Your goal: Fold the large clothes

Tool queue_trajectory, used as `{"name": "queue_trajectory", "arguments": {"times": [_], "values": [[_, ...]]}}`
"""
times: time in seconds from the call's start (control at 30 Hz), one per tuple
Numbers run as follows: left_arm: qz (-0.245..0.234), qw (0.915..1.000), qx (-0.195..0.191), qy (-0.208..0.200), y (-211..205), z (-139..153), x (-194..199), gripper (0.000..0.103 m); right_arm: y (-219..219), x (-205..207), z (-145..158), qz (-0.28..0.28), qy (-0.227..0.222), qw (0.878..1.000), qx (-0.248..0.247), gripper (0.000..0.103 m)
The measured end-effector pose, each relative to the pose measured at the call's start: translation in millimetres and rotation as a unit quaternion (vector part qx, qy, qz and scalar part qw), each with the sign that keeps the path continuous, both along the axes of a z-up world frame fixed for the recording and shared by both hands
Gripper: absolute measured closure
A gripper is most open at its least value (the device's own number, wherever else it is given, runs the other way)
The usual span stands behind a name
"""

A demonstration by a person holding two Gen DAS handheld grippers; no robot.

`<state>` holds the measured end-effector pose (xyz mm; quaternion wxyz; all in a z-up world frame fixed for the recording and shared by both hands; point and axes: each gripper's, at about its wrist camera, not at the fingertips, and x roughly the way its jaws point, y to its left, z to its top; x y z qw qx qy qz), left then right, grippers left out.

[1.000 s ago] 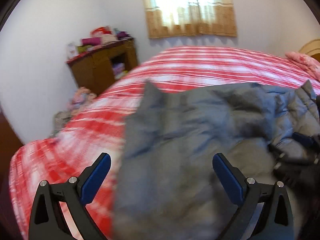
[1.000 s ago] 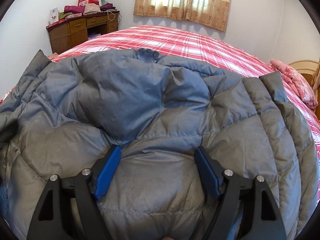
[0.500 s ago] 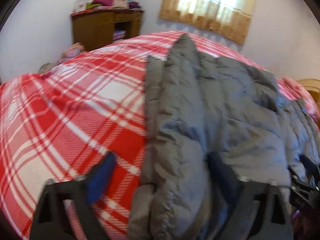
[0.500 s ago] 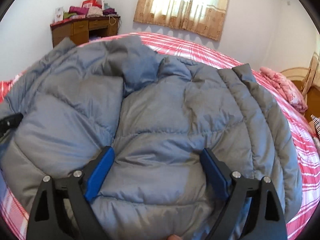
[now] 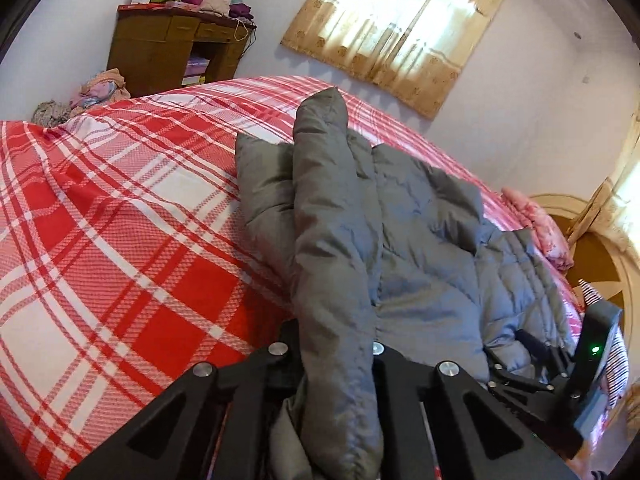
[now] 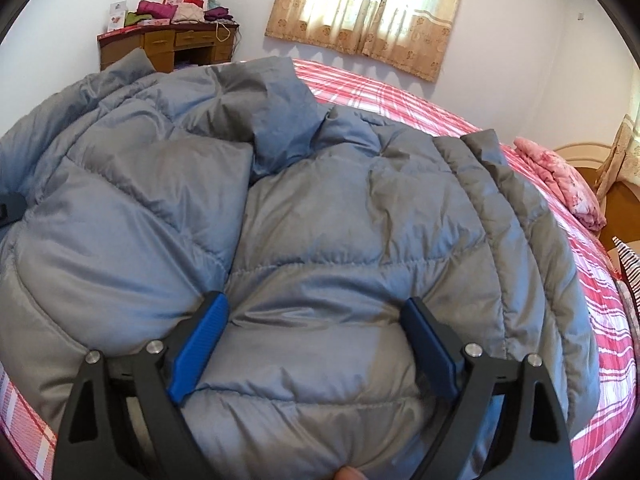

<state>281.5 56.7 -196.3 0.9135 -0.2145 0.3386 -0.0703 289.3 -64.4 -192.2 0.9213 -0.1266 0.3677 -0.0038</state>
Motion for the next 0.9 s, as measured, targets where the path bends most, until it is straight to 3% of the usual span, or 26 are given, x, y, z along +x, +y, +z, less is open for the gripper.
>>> {"name": "queue_trajectory", "arguments": {"times": [0.2,0.3,0.43,0.53,0.63,0.73,0.9], "values": [[0.016,0.9995,-0.017,-0.021,17.3,18.9,-26.7,0.097,26.6,-17.2,0.1,0.014,-0.01,1.0,-0.021,0.019],[0.032,0.999,-0.014,-0.029,29.0,33.5,-38.9,0.097,41.9,-24.6,1.2,0.033,-0.008,0.999,-0.001,0.019],[0.056,0.9969,0.024,-0.048,42.1,62.8,-49.8,0.097,53.9,-39.0,19.3,0.11,0.014,0.992,0.052,0.019],[0.064,0.9939,0.06,-0.067,43.3,93.4,-56.3,0.097,30.2,-56.8,52.9,0.11,-0.032,0.989,0.088,0.019],[0.052,0.9872,0.121,-0.09,13.8,126.6,-53.2,0.097,-12.1,-59.0,74.4,0.067,-0.07,0.99,0.102,0.009],[0.015,0.9753,0.193,-0.107,-43.1,151.8,-44.8,0.097,-81.0,-51.8,80.0,-0.019,-0.095,0.99,0.106,0.007],[-0.082,0.943,0.287,-0.146,-168.0,164.1,-29.1,0.097,-166.2,-50.2,65.0,-0.12,-0.074,0.98,0.14,0.007]]}}
